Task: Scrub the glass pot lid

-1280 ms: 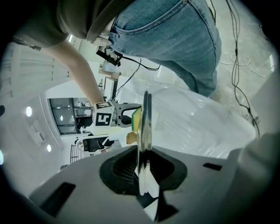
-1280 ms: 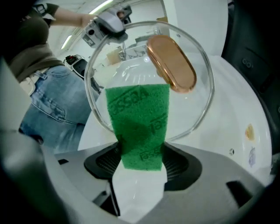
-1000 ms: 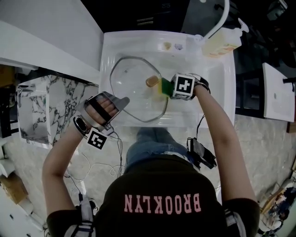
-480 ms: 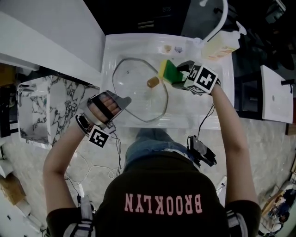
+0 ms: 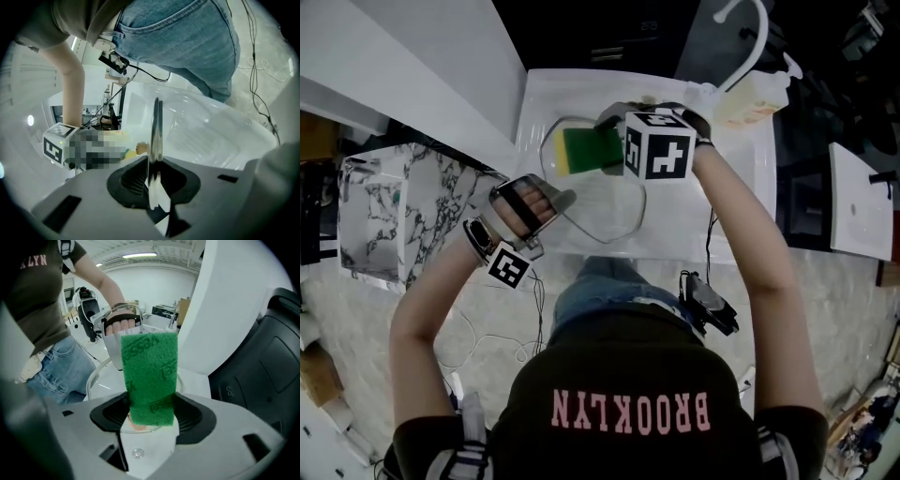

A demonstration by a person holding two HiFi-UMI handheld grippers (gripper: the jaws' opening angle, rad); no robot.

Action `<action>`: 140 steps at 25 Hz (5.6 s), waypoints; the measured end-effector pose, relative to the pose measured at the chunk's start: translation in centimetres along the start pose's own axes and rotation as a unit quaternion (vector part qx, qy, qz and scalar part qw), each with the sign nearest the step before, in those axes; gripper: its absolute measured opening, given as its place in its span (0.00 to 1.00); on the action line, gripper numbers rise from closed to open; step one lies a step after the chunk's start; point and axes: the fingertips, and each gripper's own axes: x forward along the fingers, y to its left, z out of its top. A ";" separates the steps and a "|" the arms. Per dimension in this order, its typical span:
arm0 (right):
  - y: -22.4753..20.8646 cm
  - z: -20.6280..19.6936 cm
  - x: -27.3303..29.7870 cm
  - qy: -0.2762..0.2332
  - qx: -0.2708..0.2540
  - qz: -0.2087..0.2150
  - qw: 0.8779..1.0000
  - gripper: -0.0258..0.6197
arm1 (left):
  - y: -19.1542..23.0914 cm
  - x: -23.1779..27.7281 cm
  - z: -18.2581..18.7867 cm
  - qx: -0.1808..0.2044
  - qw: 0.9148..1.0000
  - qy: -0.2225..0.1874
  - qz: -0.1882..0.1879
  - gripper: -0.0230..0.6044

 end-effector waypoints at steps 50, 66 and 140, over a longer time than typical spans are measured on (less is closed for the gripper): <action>-1.6 -10.4 10.1 -0.039 0.172 0.195 0.965 0.47 | -1.9 -0.6 -0.7 -0.025 0.999 -0.031 -0.006 0.13; 4.3 -17.4 10.7 -0.103 0.493 0.174 0.846 0.47 | -1.9 -0.6 -1.0 -0.022 0.999 -0.035 -0.004 0.13; -4.0 -11.0 12.6 -0.076 0.618 0.223 0.750 0.47 | -3.5 -2.7 -0.4 -0.036 0.998 -0.046 -0.007 0.15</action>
